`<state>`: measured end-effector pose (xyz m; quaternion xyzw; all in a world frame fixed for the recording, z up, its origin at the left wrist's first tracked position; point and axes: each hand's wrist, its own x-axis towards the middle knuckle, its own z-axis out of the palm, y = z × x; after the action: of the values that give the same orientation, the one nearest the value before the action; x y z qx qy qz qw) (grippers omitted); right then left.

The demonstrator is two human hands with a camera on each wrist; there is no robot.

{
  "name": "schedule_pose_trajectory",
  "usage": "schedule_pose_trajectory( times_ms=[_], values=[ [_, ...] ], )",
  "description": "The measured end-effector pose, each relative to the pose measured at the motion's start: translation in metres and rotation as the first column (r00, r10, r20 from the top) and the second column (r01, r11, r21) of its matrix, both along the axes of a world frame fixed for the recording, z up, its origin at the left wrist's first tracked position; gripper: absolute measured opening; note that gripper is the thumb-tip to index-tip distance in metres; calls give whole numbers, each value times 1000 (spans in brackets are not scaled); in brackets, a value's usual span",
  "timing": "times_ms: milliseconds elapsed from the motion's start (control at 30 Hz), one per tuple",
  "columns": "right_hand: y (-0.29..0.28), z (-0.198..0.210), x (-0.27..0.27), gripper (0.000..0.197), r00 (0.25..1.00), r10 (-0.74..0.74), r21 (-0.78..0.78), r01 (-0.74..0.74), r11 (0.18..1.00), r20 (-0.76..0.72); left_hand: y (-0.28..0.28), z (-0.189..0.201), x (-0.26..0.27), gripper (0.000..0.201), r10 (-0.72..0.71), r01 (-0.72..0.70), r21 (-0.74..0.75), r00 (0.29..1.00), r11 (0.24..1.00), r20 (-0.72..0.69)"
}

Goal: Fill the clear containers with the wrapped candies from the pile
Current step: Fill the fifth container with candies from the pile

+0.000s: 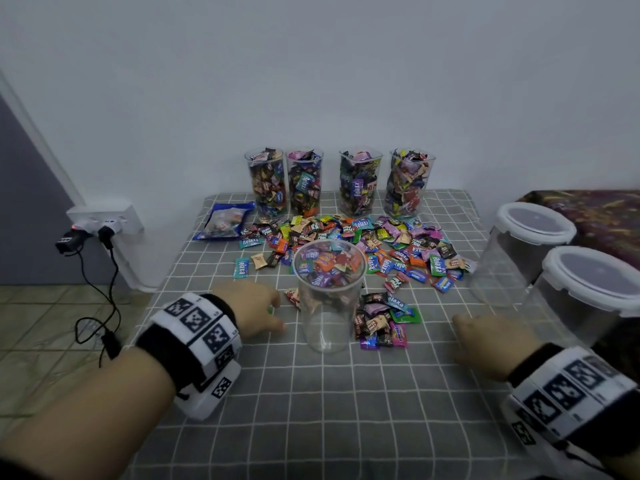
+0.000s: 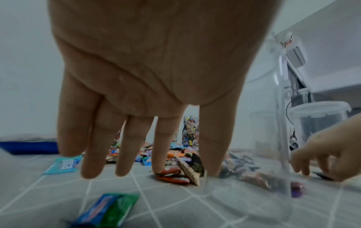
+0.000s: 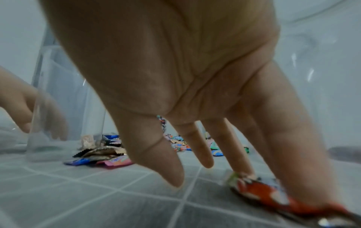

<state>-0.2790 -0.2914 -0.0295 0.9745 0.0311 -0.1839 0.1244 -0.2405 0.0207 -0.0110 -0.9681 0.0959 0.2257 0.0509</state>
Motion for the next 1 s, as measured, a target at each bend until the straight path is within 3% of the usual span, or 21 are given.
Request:
schedule_pose_trajectory(
  times_ms=[133, 267, 433, 533, 567, 633, 700, 767, 933, 1000],
  values=[
    [13, 2, 11, 27, 999, 38, 75, -35, 997, -35, -11, -10, 8, 47, 33, -27, 99, 998, 995, -59],
    [37, 2, 27, 21, 998, 20, 283, -3, 959, -59, -21, -16, 13, 37, 48, -47, 37, 998, 998, -42],
    [66, 1, 46, 23, 1000, -26, 642, 20, 766, 0, -24, -17, 23, 30, 16, -17, -149, 1000, 989, -11],
    [70, 12, 47, 20, 990, 12, 638, -100, 763, 141, -14, -13, 31, 29, 19, -12, -146, 999, 989, 44],
    [68, 14, 46, 16, 990, 67, 622, -131, 772, 126, -10, -14, 34, 28, 26, -20, -147, 999, 989, 39],
    [65, 14, 43, 18, 980, 161, 652, -48, 756, -115, -5, -20, 40, 28, 45, -49, -253, 999, 966, -23],
    [66, 9, 39, 27, 888, 209, 650, 123, 750, -409, -3, -28, 45, 32, 46, -89, -407, 993, 909, -113],
    [68, 2, 40, 32, 834, 209, 597, 168, 785, -510, 1, -52, 60, 30, 28, -116, -496, 983, 861, -181],
    [72, 1, 65, 37, 891, 167, 555, 108, 825, -421, -19, -45, 58, 37, 132, -168, -444, 985, 880, -112],
    [72, 0, 78, 36, 904, 154, 555, 104, 826, -399, -25, -41, 60, 34, 80, -140, -473, 986, 870, -145]
  ],
)
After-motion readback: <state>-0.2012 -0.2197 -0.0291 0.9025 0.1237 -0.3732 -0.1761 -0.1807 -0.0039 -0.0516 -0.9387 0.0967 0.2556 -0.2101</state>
